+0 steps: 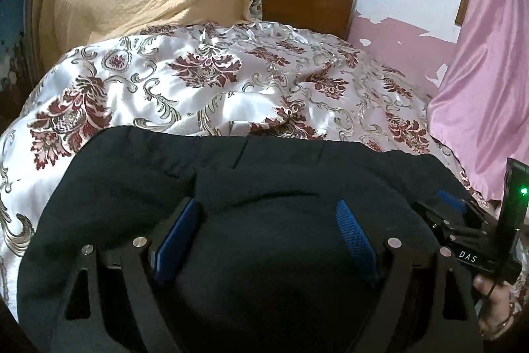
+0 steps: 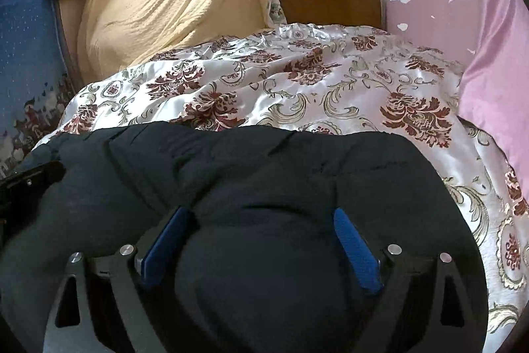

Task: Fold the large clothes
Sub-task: 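Open both grippers and release the folded hem onto the jacket, then grasp the edge of the folded black jacket with both grippers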

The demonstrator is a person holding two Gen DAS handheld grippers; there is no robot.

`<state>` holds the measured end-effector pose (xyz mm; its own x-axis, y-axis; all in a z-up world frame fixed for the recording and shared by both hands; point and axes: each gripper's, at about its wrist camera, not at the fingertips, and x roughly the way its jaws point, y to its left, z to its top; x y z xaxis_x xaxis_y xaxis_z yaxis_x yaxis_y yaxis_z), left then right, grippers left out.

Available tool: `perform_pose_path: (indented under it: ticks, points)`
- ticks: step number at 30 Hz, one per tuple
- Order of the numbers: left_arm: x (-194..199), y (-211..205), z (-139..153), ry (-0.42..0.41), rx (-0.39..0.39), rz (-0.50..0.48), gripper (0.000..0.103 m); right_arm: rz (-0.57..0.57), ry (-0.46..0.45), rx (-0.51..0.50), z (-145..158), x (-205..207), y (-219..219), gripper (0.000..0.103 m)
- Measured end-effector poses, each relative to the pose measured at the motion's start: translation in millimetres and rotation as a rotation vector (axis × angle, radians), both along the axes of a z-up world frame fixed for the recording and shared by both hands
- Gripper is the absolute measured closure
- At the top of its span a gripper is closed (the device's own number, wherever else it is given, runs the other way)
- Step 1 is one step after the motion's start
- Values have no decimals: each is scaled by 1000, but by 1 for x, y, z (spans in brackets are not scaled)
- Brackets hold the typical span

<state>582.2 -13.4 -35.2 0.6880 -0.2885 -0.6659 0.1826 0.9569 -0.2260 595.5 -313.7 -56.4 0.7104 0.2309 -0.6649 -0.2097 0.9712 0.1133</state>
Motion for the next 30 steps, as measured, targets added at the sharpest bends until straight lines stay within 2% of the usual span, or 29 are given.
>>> perform_pose_path:
  ticks: [6, 11, 15, 17, 20, 22, 25, 30]
  points:
    - [-5, 0, 6, 25, -1, -4, 21, -4, -3, -5, 4, -4, 0, 13]
    - [-33, 30, 34, 32, -20, 28, 21, -38, -30, -29, 35, -41, -22, 12]
    - [-59, 53, 54, -9, 39, 77, 21, -33, -11, -146, 46, -72, -33, 12]
    - [-63, 57, 50, -12, 75, 97, 20, -42, -18, -207, 39, -81, -36, 12]
    - [-56, 59, 23, 44, 118, 111, 20, -55, 14, -205, 20, -79, -40, 7]
    - [-56, 63, 6, 54, 83, 108, 17, -54, 25, -180, 6, -75, -44, 0]
    - [-62, 67, 1, 26, 59, 119, 15, -55, 27, -98, -4, -75, -55, 0]
    - [-64, 67, -3, 4, 57, 121, 11, -58, 10, -48, -8, -79, -61, 0]
